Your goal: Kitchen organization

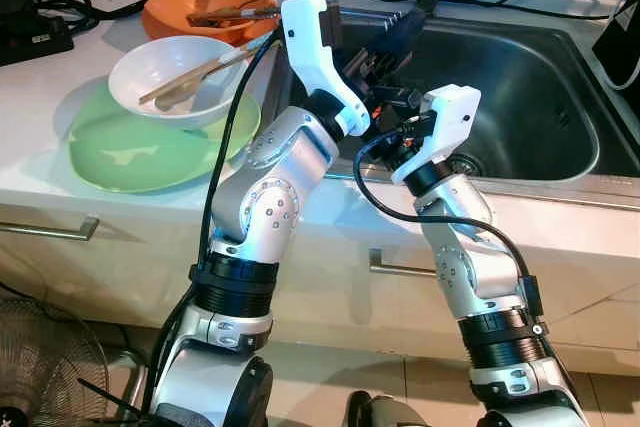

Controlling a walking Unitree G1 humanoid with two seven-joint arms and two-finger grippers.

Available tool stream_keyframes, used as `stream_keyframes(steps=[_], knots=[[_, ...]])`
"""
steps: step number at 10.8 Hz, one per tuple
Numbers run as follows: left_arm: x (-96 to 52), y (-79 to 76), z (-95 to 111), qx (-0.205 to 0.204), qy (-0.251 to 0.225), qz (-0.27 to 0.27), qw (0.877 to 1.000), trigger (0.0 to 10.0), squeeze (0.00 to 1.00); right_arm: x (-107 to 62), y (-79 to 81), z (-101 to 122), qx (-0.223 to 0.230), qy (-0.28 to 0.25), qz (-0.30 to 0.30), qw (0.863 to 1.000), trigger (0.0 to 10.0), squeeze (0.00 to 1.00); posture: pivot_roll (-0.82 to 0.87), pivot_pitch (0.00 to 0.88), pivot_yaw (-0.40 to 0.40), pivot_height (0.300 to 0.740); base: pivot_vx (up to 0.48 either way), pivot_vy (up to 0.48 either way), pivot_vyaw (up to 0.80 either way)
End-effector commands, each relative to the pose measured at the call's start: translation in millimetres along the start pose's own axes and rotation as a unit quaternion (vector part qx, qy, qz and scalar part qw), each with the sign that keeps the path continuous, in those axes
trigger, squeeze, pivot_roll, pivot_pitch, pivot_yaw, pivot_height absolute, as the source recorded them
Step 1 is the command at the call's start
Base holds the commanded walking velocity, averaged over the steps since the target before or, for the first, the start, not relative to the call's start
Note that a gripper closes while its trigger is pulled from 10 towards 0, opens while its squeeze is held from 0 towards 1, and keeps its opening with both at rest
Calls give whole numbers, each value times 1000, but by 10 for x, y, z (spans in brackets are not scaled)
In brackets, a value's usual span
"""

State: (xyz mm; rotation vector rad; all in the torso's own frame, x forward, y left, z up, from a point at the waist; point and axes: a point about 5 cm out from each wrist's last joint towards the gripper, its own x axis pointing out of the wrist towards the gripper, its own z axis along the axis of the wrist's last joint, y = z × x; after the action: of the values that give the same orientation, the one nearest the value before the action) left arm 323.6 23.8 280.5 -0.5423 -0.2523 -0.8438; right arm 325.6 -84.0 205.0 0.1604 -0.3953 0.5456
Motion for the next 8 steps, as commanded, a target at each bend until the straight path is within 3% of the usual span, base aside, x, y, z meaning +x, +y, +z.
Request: stream_keyframes(steps=[1,8], knots=[[22,-115,-29,-26,-10,-19,999,10000,0,11,-24,13,-1,-5,-5,1000,0,0,55,135,-30,740,0,0,0],[27,-150,4,-56,-18,-29,998,10000,0,4,10,-13,7,-3,2,1000,0,0,58,138,-29,740,0,0,0]])
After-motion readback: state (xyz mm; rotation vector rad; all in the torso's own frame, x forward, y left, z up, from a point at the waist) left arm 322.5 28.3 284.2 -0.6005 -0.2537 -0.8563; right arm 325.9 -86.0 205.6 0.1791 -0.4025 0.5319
